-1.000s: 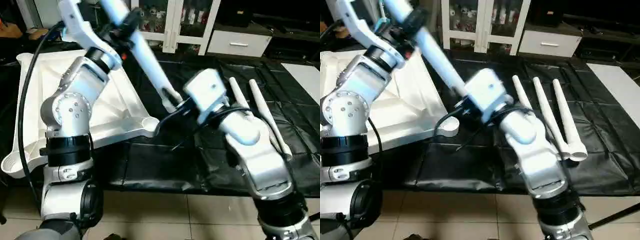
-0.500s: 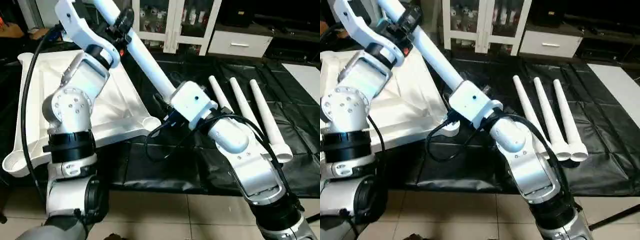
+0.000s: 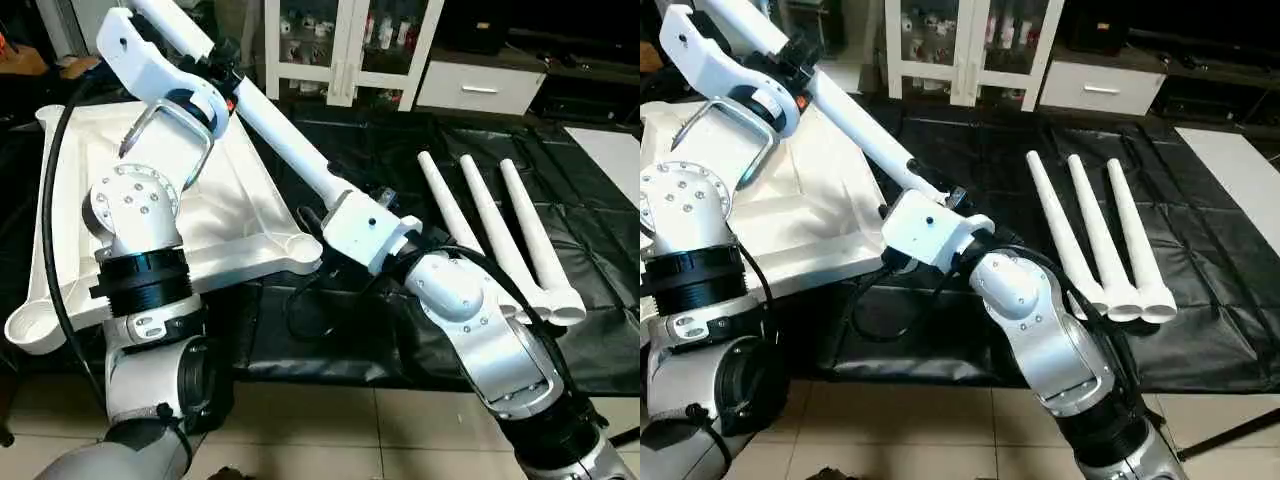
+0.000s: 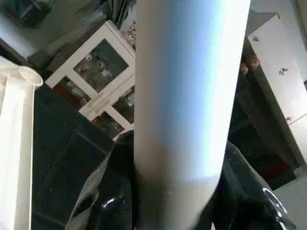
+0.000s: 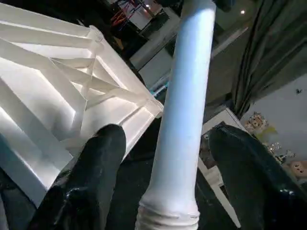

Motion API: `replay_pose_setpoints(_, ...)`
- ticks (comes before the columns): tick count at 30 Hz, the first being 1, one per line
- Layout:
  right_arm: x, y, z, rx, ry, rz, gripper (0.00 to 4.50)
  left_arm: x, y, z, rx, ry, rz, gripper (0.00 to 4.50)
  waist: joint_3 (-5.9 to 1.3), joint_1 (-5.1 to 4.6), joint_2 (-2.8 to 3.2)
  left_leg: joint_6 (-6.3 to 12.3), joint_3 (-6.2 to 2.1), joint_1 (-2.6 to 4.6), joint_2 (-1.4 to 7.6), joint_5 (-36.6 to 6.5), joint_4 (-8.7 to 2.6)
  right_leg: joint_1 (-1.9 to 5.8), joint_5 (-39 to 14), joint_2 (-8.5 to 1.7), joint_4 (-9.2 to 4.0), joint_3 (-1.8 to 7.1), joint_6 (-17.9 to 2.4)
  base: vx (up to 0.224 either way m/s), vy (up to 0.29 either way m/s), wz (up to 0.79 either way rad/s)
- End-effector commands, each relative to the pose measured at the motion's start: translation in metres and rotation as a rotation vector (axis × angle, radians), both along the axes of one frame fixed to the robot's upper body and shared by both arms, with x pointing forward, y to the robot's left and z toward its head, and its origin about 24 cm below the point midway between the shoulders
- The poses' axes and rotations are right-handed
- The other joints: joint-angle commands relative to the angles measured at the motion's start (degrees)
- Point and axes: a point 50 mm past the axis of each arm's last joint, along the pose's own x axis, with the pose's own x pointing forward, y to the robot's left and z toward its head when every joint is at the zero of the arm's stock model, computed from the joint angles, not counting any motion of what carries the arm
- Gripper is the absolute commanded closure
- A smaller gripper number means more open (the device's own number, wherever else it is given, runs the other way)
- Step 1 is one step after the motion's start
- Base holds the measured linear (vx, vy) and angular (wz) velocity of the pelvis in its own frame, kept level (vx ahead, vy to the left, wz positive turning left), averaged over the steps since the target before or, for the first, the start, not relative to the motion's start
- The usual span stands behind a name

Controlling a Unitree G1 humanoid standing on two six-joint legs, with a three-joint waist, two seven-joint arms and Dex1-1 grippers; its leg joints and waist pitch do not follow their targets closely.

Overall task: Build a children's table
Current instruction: Pick table leg

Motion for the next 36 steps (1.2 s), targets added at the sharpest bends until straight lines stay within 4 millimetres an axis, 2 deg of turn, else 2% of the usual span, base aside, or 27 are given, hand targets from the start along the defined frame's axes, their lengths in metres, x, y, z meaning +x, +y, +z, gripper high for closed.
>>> replay_pose_setpoints(1, 0.005, -0.004, 0.004, -0.012, -0.028, -0.039, 1.37, -0.001, -0.008, 0.008, -0.006, -0.007, -0.032, 2.82, -3.82, -0.02, 0.62, -3.47, -0.77, 1.54, 1.77, -8.4, -4.06, 2.14, 0.6, -3.02, -3.89, 1.94, -9.7, 0.0, 0.0, 0.0)
replay_pose_setpoints(2, 0.011, -0.007, 0.004, -0.019, -0.035, -0.081, 1.37, -0.003, -0.013, 0.01, 0.002, -0.02, -0.061, 2.82, -3.84, -0.03, 0.62, -3.56, -0.79, 1.52, 1.78, -8.4, -4.06, 2.13, 0.6, -3.01, -3.89, 1.95, -9.6, 0.0, 0.0, 0.0)
replay_pose_setpoints(3, 0.014, -0.009, 0.005, -0.02, -0.038, -0.103, 1.37, -0.005, -0.015, 0.011, 0.005, -0.026, -0.076, 2.82, -3.86, -0.18, 0.18, -3.77, -0.75, 1.49, 1.74, -8.3, -4.07, 2.12, 0.1, -2.98, -3.86, 1.89, -9.7, 0.0, 0.0, 0.0)
replay_pose_setpoints(4, 0.017, -0.011, 0.006, -0.018, -0.043, -0.118, 1.37, -0.006, -0.018, 0.011, 0.007, -0.03, -0.09, 2.82, -3.83, -0.1, 0.41, -3.85, -0.71, 1.58, 1.79, -8.7, -4.02, 2.01, -0.4, -3.07, -3.86, 1.94, -9.9, 0.0, 0.0, 0.0)
replay_pose_setpoints(6, 0.02, -0.012, 0.007, -0.007, -0.036, -0.131, 1.37, -0.007, -0.02, 0.011, 0.013, -0.034, -0.109, 2.82, -3.85, 0.0, 0.4, -3.83, -0.72, 1.48, 1.74, -8.2, -4.01, 2.12, 0.4, -2.98, -3.8, 1.95, -9.6, 0.0, 0.0, 0.0)
replay_pose_setpoints(7, 0.022, -0.013, 0.007, -0.002, -0.027, -0.139, 1.08, -0.008, -0.022, 0.012, 0.016, -0.035, -0.119, 2.82, -3.89, -0.08, 0.38, -3.64, -0.75, 1.44, 1.71, -7.7, -4.01, 2.18, 1.3, -2.96, -3.7, 1.89, -9.5, 0.0, 0.0, 0.0)
replay_pose_setpoints(9, 0.026, -0.014, 0.007, 0.023, 0.011, -0.155, 1.01, -0.01, -0.025, 0.012, 0.021, -0.04, -0.146, 2.82, -3.91, -0.12, 0.33, -3.32, -0.7, 1.42, 1.67, -7.2, -3.93, 2.22, 2.2, -2.94, -3.7, 1.9, -9.5, 0.0, 0.0, 0.0)
replay_pose_setpoints(11, 0.033, -0.016, -0.001, 0.024, 0.122, -0.173, 0.96, -0.014, -0.034, 0.014, 0.041, -0.061, -0.212, 2.82, -3.91, -0.15, 0.37, -2.97, -0.66, 1.47, 1.56, -6.9, -3.9, 2.21, 2.7, -2.83, -3.62, 1.88, -9.9, 0.0, 0.0, 0.0)
replay_pose_setpoints(14, 0.037, -0.017, -0.006, -0.022, 0.147, -0.175, 0.55, -0.017, -0.038, 0.017, 0.057, -0.081, -0.239, 2.82, -3.92, -0.01, 0.43, -3.17, -0.67, 1.49, 1.78, -7.0, -3.96, 2.21, 2.7, -2.98, -3.65, 1.84, -10.6, 0.0, 0.0, 0.0)
replay_pose_setpoints(22, 0.037, -0.017, -0.018, -0.068, 0.221, -0.175, 0.54, -0.024, -0.041, 0.022, 0.068, -0.134, -0.294, 2.82, -3.98, 0.0, 0.37, -3.14, -0.62, 1.47, 1.73, -5.8, -3.88, 2.45, 3.8, -3.02, -3.6, 1.87, -10.8, 0.0, 0.0, 0.0)
replay_pose_setpoints(23, 0.036, -0.017, -0.018, -0.068, 0.224, -0.174, 0.81, -0.024, -0.041, 0.022, 0.068, -0.135, -0.296, 2.82, -3.96, 0.04, 0.33, -3.15, -0.63, 1.46, 1.74, -5.9, -3.93, 2.44, 3.5, -3.04, -3.64, 1.86, -10.8, 0.0, 0.0, 0.0)
replay_pose_setpoints(27, 0.035, -0.017, -0.019, -0.063, 0.241, -0.169, 1.14, -0.024, -0.041, 0.023, 0.074, -0.138, -0.3, 2.82, -3.92, 0.11, 0.5, -3.5, -0.66, 1.52, 1.79, -6.4, -3.99, 2.39, 2.7, -3.03, -3.67, 1.87, -10.6, 0.0, 0.0, 0.0)
replay_pose_setpoints(36, 0.034, -0.019, -0.023, -0.042, 0.304, -0.165, 1.89, -0.027, -0.042, 0.027, 0.101, -0.178, -0.316, 2.82, -3.94, 0.19, 0.44, -3.54, -0.65, 1.55, 1.79, -6.1, -4.0, 2.42, 3.2, -3.06, -3.63, 1.87, -10.6, 0.0, 0.0, 0.0)
